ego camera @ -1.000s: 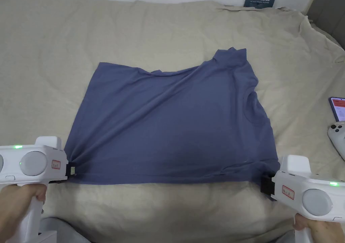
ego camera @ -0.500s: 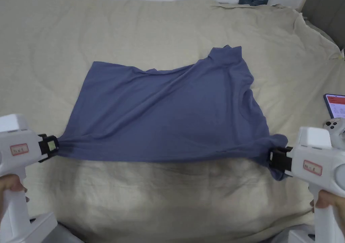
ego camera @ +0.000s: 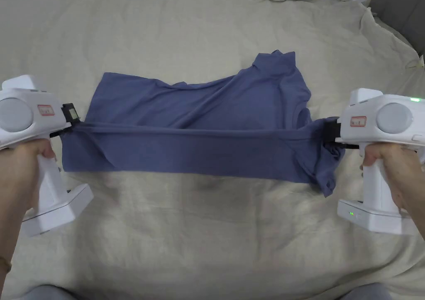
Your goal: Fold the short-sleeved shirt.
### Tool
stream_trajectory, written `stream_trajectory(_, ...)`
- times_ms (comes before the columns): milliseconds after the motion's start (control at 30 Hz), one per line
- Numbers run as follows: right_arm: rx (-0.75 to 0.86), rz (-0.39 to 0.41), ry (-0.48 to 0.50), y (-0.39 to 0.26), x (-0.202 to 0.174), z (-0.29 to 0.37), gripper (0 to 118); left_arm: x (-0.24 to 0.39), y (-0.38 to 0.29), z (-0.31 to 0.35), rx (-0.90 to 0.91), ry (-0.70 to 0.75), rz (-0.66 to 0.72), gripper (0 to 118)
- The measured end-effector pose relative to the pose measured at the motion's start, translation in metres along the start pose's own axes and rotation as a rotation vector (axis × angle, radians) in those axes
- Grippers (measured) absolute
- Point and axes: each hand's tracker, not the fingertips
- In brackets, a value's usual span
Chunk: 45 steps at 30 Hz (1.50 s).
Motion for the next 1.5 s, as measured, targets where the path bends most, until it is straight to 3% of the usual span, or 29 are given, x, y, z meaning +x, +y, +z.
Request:
stream_trajectory(200, -0.071, 0.058, -0.063, 0.025, -0.014, -0.057, 7, 0.017, 0.007, -0.055, -0.055, 0.058, -0.077, 0)
stream_trajectory(433, -0.147, 0.034, -0.1, 0.026, -0.02, -0.101, 7, 0.03, -0.002, -0.106, -0.127, 0.101, -0.126, 0)
stream_trajectory(467, -0.147, 0.029, -0.1, 0.024, -0.02, -0.102, 7, 0.03, -0.004, -0.109, -0.13, 0.104, -0.118, 5)
stream_trajectory(500, -0.147, 0.024, -0.098, 0.023, -0.019, -0.104, 8, 0.03, -0.005, -0.11, -0.136, 0.112, -0.111, 16)
stream_trajectory(567, -0.14, 0.011, -0.106, 0.021, -0.018, -0.103, 21, 0.028, -0.005, -0.11, -0.139, 0.114, -0.104, 62)
stream_trajectory(600, -0.14, 0.014, -0.11, 0.021, -0.016, -0.101, 40, 0.027, -0.005, -0.109, -0.139, 0.112, -0.107, 87)
stream_trajectory(633, -0.14, 0.022, -0.11, 0.021, -0.014, -0.098, 70, 0.025, -0.004, -0.104, -0.127, 0.114, -0.113, 114)
stream_trajectory(667, -0.138, 0.029, -0.116, 0.021, -0.012, -0.095, 88, 0.024, -0.003, -0.1, -0.101, 0.112, -0.115, 118)
stream_trajectory(700, -0.126, 0.036, -0.123, 0.022, -0.01, -0.088, 96, 0.023, 0.0, -0.091, -0.057, 0.087, -0.132, 118)
stream_trajectory(733, -0.093, 0.037, -0.13, 0.023, -0.007, -0.08, 97, 0.021, 0.003, -0.086, -0.061, 0.079, -0.127, 118)
stream_trajectory(967, 0.172, 0.022, -0.101, 0.016, 0.003, 0.007, 97, 0.026, 0.002, -0.011, 0.163, 0.029, -0.21, 118)
stream_trajectory(1200, 0.509, 0.032, -0.048, -0.036, -0.012, 0.104, 97, 0.037, -0.04, 0.067, 0.356, -0.013, -0.254, 117)
stream_trajectory(1400, 0.588, 0.023, -0.033, -0.085, -0.02, 0.134, 97, 0.042, -0.082, 0.109, 0.413, -0.07, -0.304, 104)
stream_trajectory(1500, 0.594, -0.001, -0.002, -0.101, -0.02, 0.142, 96, 0.042, -0.095, 0.122, 0.428, -0.078, -0.326, 81)
